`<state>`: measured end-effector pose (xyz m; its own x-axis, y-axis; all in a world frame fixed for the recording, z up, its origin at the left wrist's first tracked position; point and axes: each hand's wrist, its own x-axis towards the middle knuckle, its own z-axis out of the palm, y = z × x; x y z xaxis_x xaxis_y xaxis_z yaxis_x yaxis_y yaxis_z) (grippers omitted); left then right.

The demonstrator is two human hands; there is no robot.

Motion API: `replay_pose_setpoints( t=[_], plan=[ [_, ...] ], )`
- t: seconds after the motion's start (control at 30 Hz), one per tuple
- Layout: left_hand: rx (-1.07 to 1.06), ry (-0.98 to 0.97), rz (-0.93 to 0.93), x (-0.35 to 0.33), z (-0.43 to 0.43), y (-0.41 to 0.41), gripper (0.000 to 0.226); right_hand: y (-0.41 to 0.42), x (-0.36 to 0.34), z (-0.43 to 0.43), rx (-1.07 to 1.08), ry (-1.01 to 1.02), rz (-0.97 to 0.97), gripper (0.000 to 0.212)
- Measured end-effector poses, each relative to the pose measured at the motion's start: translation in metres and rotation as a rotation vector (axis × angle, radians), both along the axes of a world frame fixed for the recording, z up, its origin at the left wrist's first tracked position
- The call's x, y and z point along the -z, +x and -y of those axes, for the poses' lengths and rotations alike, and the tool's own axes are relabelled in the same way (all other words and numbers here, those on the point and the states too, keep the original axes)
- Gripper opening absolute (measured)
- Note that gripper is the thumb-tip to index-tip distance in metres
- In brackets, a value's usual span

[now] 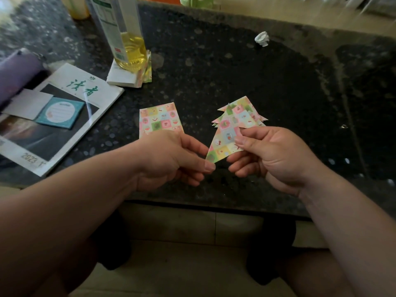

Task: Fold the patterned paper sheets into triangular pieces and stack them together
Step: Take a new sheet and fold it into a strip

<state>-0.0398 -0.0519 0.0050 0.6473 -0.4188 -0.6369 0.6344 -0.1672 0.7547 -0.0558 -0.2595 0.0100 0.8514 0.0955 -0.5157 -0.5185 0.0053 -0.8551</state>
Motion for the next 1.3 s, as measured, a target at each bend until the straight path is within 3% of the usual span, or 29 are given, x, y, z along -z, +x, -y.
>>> replay_pose_setpoints(
  t=[0.1,0.17,0.47,0.7,0.9,1.03,1.3],
  plan=[
    [0.076,-0.030,-0.011,-0.002,0.001,-0.002,0.013,-0.001,-0.002,0.000,-0.003,-0.016,0.015,0.020],
    [0.066,-0.041,-0.009,0.000,0.004,-0.005,0.009,-0.002,-0.002,-0.002,0.007,-0.005,0.027,0.021],
    [-0.017,-0.079,0.016,0.003,0.010,-0.009,0.020,-0.007,0.007,-0.013,0.078,0.084,0.023,0.018],
    [0.032,0.001,0.319,0.009,0.015,-0.017,0.034,-0.010,0.012,-0.019,0.159,0.016,0.122,0.035],
    [0.016,-0.032,0.245,0.014,0.023,-0.024,0.038,-0.014,0.017,-0.025,0.157,-0.008,0.166,0.038],
    [-0.071,-0.097,0.294,0.013,0.025,-0.020,0.043,-0.015,0.016,-0.025,0.088,-0.009,0.153,0.036],
    [-0.257,-0.016,0.313,0.016,0.034,-0.020,0.053,-0.025,0.020,-0.034,-0.034,0.022,0.079,0.034]
  ],
)
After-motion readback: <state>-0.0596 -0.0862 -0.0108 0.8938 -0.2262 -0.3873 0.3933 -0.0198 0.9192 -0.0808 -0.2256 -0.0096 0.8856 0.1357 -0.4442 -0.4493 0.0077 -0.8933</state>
